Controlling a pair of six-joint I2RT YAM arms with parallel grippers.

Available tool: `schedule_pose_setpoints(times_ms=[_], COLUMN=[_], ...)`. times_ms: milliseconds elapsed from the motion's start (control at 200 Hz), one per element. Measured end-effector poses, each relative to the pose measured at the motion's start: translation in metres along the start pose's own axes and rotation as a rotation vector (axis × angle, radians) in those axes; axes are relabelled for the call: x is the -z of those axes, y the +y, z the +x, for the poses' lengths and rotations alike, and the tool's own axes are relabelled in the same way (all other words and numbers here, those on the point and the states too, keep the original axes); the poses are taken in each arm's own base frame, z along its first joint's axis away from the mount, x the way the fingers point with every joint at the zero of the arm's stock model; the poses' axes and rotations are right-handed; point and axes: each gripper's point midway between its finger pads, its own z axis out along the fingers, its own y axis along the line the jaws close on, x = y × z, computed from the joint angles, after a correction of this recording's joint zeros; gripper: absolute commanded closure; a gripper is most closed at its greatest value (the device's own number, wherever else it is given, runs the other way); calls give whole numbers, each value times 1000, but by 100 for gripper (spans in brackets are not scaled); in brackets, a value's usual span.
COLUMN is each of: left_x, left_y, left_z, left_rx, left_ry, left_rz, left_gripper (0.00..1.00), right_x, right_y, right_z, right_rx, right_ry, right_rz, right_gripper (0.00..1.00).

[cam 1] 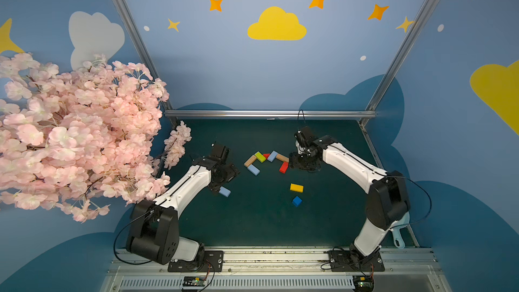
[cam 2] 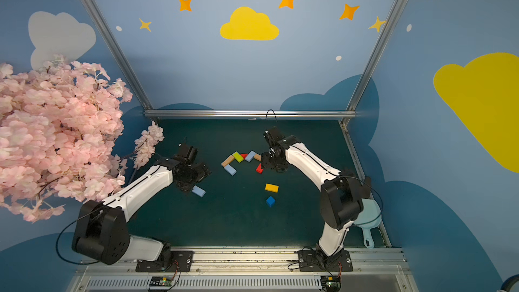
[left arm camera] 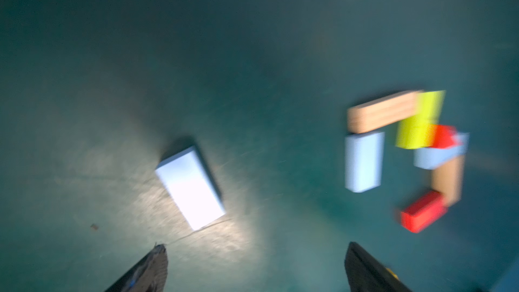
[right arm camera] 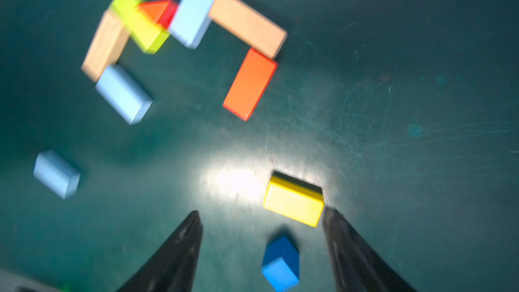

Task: Assemble a heart with building blocks
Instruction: Pick up the building block from the center of the board.

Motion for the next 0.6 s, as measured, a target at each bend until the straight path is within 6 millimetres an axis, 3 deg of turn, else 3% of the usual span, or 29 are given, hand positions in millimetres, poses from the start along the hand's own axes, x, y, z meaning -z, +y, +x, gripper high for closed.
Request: schedule_pose_setpoints(times_ms=[125, 255, 365, 601], left_x=[-25, -36, -42, -50], left_y=[22, 23, 21, 22], left_z=[19, 24, 23, 21], left_rx=[42, 63, 78, 95], left_ry=[66, 80, 80, 79], left_rz=[-90, -108, -113, -141], left_gripper=[7, 8, 9, 17], right_x=[-26, -61, -71, -74], right_y=[-14, -30, -35, -34], right_z=[37, 72, 78, 81], right_rx=[188, 334, 423, 519], right_ry=[103, 240, 280, 294], right_rz=[39, 94, 107, 96], right_gripper=[23, 20, 21, 22])
